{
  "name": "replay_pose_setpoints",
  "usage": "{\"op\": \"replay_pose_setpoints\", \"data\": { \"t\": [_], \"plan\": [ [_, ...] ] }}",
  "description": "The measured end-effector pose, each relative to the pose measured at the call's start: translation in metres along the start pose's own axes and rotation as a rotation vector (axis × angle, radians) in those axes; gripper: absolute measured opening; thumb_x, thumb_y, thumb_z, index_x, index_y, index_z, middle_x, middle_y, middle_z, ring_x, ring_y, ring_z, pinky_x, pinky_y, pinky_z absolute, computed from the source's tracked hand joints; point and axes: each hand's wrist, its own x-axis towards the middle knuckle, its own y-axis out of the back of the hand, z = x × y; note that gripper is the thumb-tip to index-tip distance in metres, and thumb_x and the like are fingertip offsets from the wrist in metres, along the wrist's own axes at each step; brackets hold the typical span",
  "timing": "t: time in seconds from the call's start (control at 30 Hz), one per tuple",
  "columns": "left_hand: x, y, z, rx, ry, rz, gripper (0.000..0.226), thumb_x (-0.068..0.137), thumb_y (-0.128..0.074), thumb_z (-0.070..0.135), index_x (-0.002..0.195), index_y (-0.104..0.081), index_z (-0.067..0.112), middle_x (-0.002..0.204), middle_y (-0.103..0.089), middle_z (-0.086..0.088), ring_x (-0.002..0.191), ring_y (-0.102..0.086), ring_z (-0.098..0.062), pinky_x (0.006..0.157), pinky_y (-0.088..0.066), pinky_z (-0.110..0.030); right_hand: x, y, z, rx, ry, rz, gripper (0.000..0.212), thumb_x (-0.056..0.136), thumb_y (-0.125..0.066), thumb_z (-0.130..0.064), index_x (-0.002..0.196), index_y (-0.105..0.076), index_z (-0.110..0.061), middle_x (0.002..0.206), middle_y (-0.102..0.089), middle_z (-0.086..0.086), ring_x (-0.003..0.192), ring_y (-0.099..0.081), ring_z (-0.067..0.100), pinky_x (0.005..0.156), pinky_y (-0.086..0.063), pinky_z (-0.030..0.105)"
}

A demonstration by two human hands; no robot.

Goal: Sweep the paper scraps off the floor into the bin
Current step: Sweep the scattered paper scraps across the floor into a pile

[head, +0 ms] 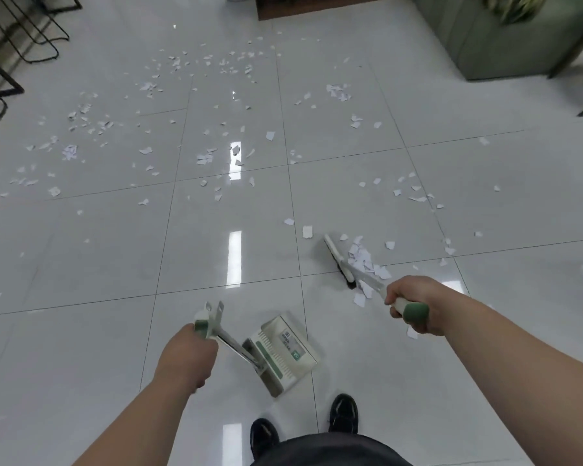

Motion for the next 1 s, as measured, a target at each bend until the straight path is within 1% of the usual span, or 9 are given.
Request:
{"op": "replay_pose_setpoints", "data": {
  "t": [0.1,0.27,0.47,0.53,0.7,0.8,0.83,0.93,1.0],
  "plan": [
    [0.005,-0.009,0.031,0.037,-0.074,-0.033,0.026,0.080,-0.041,0.007,0.097,-0.057,0.018,0.066,-0.056,-0.010,0.049,-0.052,-0.027,0.048,-0.043,-0.028,-0.004,0.015,0.008,0.041,0.020,0.039,0.027,0.078,-0.062,-0.003,0.105,-0.061,-0.008,0.064,-0.063,0.013,0.034,-0.049,0.017,0.047,-0.032,0.020],
    [0.016,-0.022,0.076,0.076,-0.169,-0.080,0.022,0.082,-0.041,0.010,0.095,-0.055,0.021,0.068,-0.058,-0.009,0.050,-0.052,-0.026,0.047,-0.041,-0.026,-0.017,0.034,0.025,0.131,0.017,0.120,0.014,0.078,-0.063,-0.002,0.091,-0.061,-0.005,0.072,-0.064,0.017,0.051,-0.047,0.023,0.048,-0.032,0.021],
    [0.052,-0.021,0.117,0.161,-0.282,-0.141,0.020,0.082,-0.042,0.010,0.095,-0.055,0.017,0.067,-0.056,-0.009,0.048,-0.050,-0.025,0.046,-0.040,-0.024,-0.017,0.035,0.044,0.252,-0.016,0.255,0.009,0.078,-0.062,-0.001,0.087,-0.063,-0.004,0.067,-0.061,0.015,0.052,-0.048,0.024,0.050,-0.033,0.022],
    [0.067,-0.015,0.126,0.189,-0.312,-0.165,0.019,0.081,-0.042,0.011,0.093,-0.055,0.017,0.067,-0.057,-0.009,0.048,-0.051,-0.026,0.047,-0.041,-0.025,-0.014,0.028,0.050,0.284,-0.053,0.318,0.010,0.078,-0.062,-0.001,0.088,-0.063,-0.003,0.070,-0.062,0.016,0.055,-0.050,0.024,0.051,-0.035,0.023],
    [0.106,0.006,0.144,0.236,-0.403,-0.236,0.017,0.083,-0.043,0.010,0.093,-0.054,0.018,0.069,-0.055,-0.008,0.048,-0.051,-0.027,0.048,-0.040,-0.024,0.007,-0.008,0.066,0.359,-0.180,0.386,0.027,0.071,-0.064,-0.004,0.098,-0.063,-0.001,0.090,-0.062,0.021,0.067,-0.053,0.029,0.053,-0.039,0.023],
    [0.128,0.017,0.150,0.263,-0.446,-0.274,0.015,0.084,-0.044,0.009,0.093,-0.054,0.017,0.073,-0.059,-0.009,0.052,-0.053,-0.027,0.048,-0.040,-0.024,0.014,-0.045,0.050,0.428,-0.238,0.378,0.008,0.077,-0.058,-0.003,0.085,-0.057,-0.004,0.082,-0.054,0.015,0.064,-0.044,0.026,0.051,-0.034,0.022],
    [0.135,0.022,0.151,0.279,-0.462,-0.284,0.015,0.084,-0.045,0.009,0.093,-0.054,0.016,0.075,-0.060,-0.009,0.053,-0.054,-0.027,0.048,-0.040,-0.024,0.017,-0.059,0.044,0.464,-0.259,0.367,0.006,0.078,-0.056,-0.003,0.082,-0.055,-0.007,0.079,-0.052,0.014,0.062,-0.041,0.024,0.049,-0.033,0.021],
    [0.157,0.034,0.155,0.319,-0.482,-0.298,0.015,0.085,-0.044,0.010,0.095,-0.055,0.015,0.077,-0.062,-0.009,0.052,-0.055,-0.027,0.048,-0.040,-0.023,0.024,-0.101,0.019,0.584,-0.305,0.323,0.011,0.074,-0.055,-0.005,0.080,-0.052,-0.013,0.073,-0.050,0.010,0.053,-0.038,0.021,0.046,-0.030,0.019],
    [0.168,0.042,0.155,0.324,-0.484,-0.305,0.015,0.086,-0.045,0.010,0.095,-0.055,0.014,0.078,-0.062,-0.010,0.053,-0.056,-0.028,0.048,-0.041,-0.023,0.029,-0.128,0.000,0.649,-0.293,0.284,0.013,0.073,-0.055,-0.004,0.077,-0.050,-0.015,0.065,-0.046,0.008,0.047,-0.033,0.018,0.045,-0.027,0.017]
  ]
}}
